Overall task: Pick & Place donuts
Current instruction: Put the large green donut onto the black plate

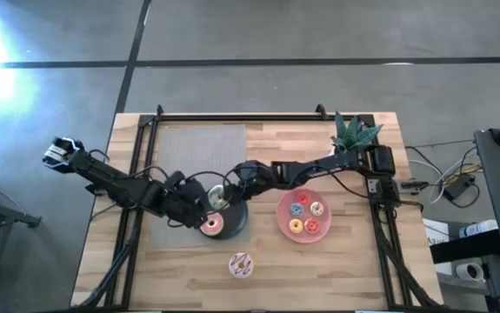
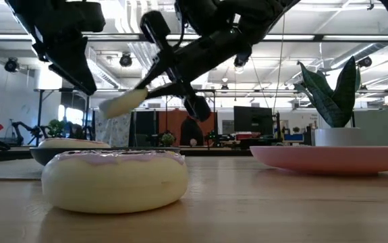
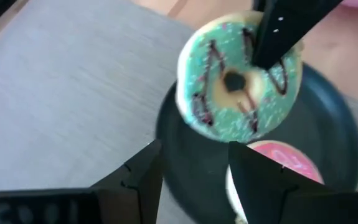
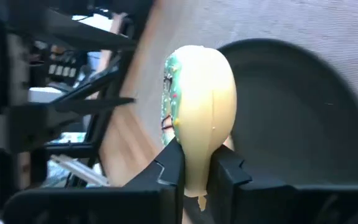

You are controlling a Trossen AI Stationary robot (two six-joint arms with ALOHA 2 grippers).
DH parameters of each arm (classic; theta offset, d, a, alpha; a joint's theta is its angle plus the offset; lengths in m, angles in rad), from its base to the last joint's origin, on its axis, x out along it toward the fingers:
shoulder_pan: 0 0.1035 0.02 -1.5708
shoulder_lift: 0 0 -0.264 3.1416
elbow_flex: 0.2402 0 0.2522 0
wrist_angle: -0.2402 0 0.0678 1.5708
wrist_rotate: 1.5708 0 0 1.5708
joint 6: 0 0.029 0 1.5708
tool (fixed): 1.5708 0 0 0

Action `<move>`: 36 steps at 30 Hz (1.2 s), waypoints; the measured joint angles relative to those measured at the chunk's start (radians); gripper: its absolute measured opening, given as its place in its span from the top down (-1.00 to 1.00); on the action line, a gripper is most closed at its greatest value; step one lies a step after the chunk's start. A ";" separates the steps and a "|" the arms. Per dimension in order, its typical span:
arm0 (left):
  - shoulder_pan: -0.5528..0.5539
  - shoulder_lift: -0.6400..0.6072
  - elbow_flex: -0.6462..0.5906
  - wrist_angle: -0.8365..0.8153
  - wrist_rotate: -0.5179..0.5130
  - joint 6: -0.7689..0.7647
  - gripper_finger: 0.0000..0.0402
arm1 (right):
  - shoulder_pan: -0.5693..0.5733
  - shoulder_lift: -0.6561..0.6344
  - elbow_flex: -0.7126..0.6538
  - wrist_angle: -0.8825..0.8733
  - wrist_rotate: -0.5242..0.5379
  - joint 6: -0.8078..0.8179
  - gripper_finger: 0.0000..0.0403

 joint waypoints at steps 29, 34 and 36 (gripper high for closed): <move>-0.061 -0.139 -0.021 -0.090 -0.099 -0.177 0.22 | -0.024 0.190 0.177 -0.146 -0.027 -0.032 0.82; -0.062 -0.139 -0.052 -0.087 -0.098 -0.205 0.22 | -0.023 0.208 0.179 -0.134 -0.079 -0.031 0.62; -0.065 -0.140 -0.063 -0.083 -0.094 -0.229 0.22 | -0.023 0.208 0.179 -0.139 -0.073 -0.047 0.51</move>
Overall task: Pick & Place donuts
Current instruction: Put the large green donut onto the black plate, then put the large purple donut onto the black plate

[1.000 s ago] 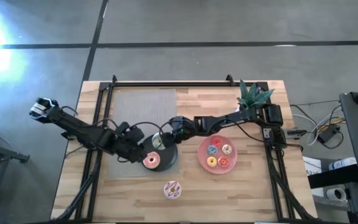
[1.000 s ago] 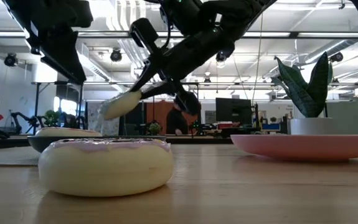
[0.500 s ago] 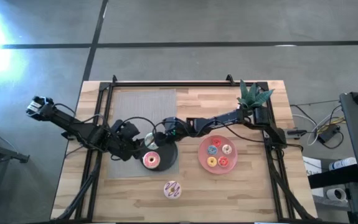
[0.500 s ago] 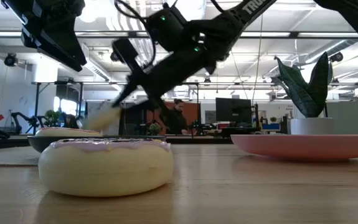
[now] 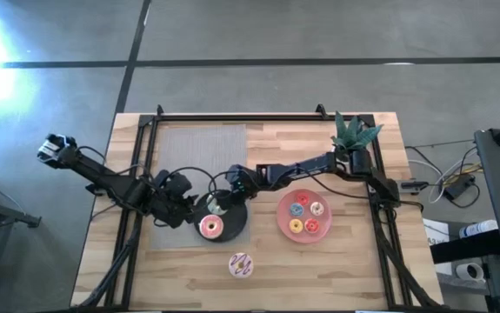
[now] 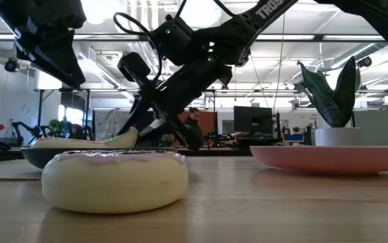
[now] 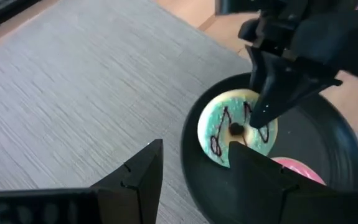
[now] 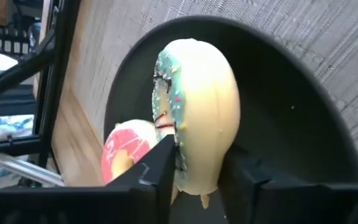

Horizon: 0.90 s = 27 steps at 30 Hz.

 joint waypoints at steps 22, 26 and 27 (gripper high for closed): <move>-0.059 -0.001 -0.015 0.042 0.000 -0.066 0.22 | 0.118 -0.166 0.112 -0.500 0.092 -0.766 0.03; -0.071 -0.001 -0.015 0.098 -0.001 -0.031 0.22 | 0.182 -0.208 0.065 -0.530 0.028 -0.812 0.04; -0.071 -0.001 -0.015 0.111 -0.001 -0.026 0.22 | 0.190 -0.209 0.054 -0.531 -0.017 -0.785 0.04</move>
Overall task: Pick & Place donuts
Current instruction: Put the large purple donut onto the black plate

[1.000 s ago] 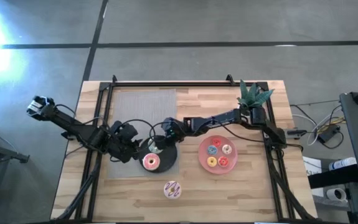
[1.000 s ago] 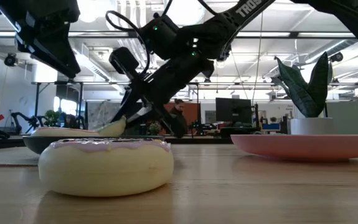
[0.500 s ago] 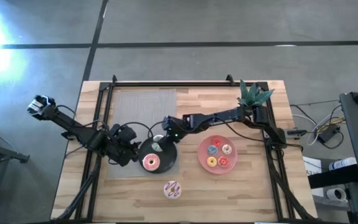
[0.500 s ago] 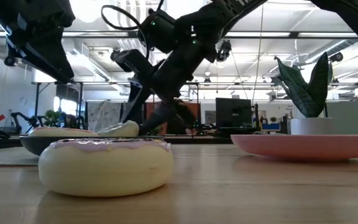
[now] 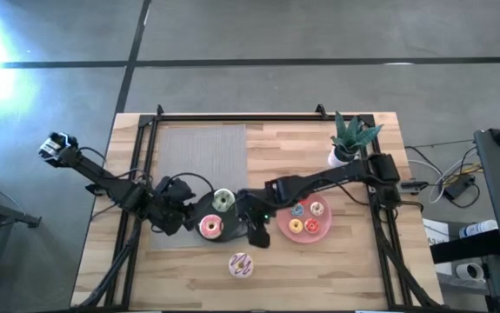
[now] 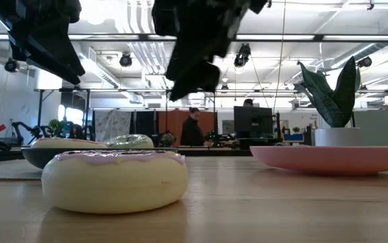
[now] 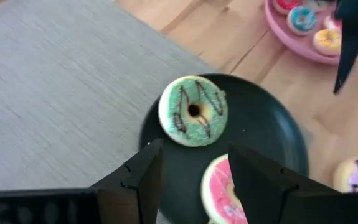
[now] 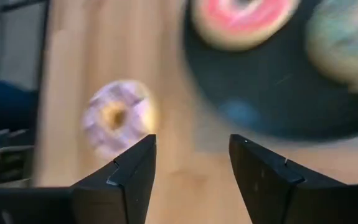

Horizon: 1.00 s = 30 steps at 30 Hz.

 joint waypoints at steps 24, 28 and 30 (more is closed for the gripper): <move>0.000 0.002 -0.003 0.040 -0.022 -0.069 0.22 | 0.173 0.150 0.015 0.146 0.128 0.334 0.04; 0.000 0.002 -0.003 0.040 -0.022 -0.069 0.22 | 0.186 0.150 0.013 0.149 0.165 0.329 0.04; 0.000 0.002 -0.003 0.040 -0.022 -0.069 0.22 | 0.192 0.150 0.013 0.157 0.162 0.330 0.04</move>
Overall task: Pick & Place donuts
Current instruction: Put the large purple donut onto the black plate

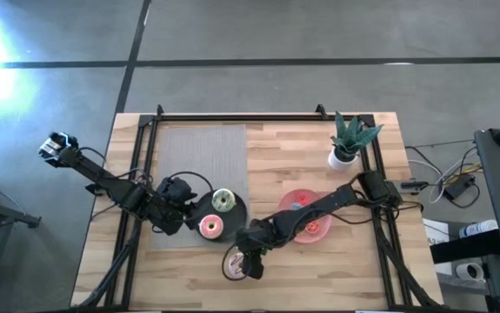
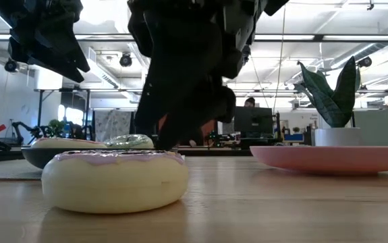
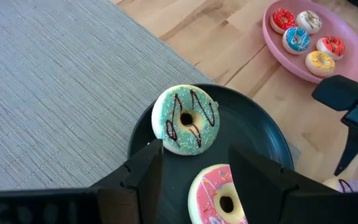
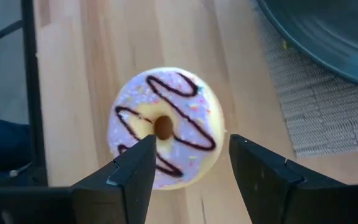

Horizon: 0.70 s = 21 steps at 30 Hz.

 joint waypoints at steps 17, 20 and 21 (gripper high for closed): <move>0.000 0.000 -0.001 -0.001 -0.004 -0.002 0.22 | 0.012 0.071 -0.004 0.053 -0.005 0.009 0.10; 0.000 0.000 -0.001 -0.001 -0.004 -0.001 0.22 | 0.012 0.071 -0.004 0.034 -0.008 0.004 0.29; 0.000 0.000 -0.001 -0.002 -0.004 -0.001 0.22 | 0.012 0.071 -0.004 0.033 -0.011 0.004 0.37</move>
